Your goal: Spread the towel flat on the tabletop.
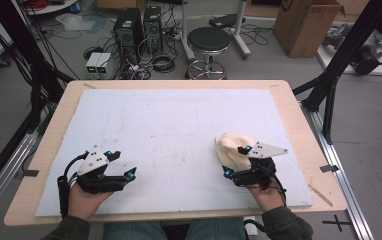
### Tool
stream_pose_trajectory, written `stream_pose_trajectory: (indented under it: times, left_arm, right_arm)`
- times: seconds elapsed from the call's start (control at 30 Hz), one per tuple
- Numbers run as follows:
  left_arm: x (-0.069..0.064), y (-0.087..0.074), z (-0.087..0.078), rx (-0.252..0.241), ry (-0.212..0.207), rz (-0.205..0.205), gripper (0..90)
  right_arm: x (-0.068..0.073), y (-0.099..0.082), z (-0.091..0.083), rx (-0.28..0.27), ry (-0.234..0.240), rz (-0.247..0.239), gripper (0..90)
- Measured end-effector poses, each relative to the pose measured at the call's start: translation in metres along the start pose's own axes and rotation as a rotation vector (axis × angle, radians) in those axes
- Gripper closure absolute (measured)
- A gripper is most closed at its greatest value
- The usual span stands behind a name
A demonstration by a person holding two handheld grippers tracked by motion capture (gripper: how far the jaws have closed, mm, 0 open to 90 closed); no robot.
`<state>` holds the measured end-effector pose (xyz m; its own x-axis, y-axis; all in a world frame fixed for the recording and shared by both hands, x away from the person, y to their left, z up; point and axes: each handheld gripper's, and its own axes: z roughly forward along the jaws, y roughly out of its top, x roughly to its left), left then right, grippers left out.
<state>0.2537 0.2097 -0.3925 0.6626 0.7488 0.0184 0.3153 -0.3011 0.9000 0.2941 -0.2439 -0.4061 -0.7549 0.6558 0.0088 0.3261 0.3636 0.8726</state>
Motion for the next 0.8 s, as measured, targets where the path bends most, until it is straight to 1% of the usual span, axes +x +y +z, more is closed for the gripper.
stream_pose_trajectory:
  times: [0.2, 0.57, 0.8]
  left_arm:
    - [0.0015, 0.0006, 0.0024, 0.006, -0.009, 0.0, 24.1]
    - [0.0015, 0.0007, 0.0022, 0.006, -0.013, 0.002, 24.1]
    - [0.0012, 0.0005, 0.0019, 0.003, -0.012, -0.003, 24.1]
  right_arm:
    - [-0.0009, -0.0006, -0.0006, 0.002, -0.002, 0.001, 11.9]
    - [-0.0009, 0.0006, -0.0021, -0.004, -0.007, -0.002, 11.9]
    - [-0.0001, 0.0023, -0.0037, -0.012, 0.001, -0.001, 11.9]
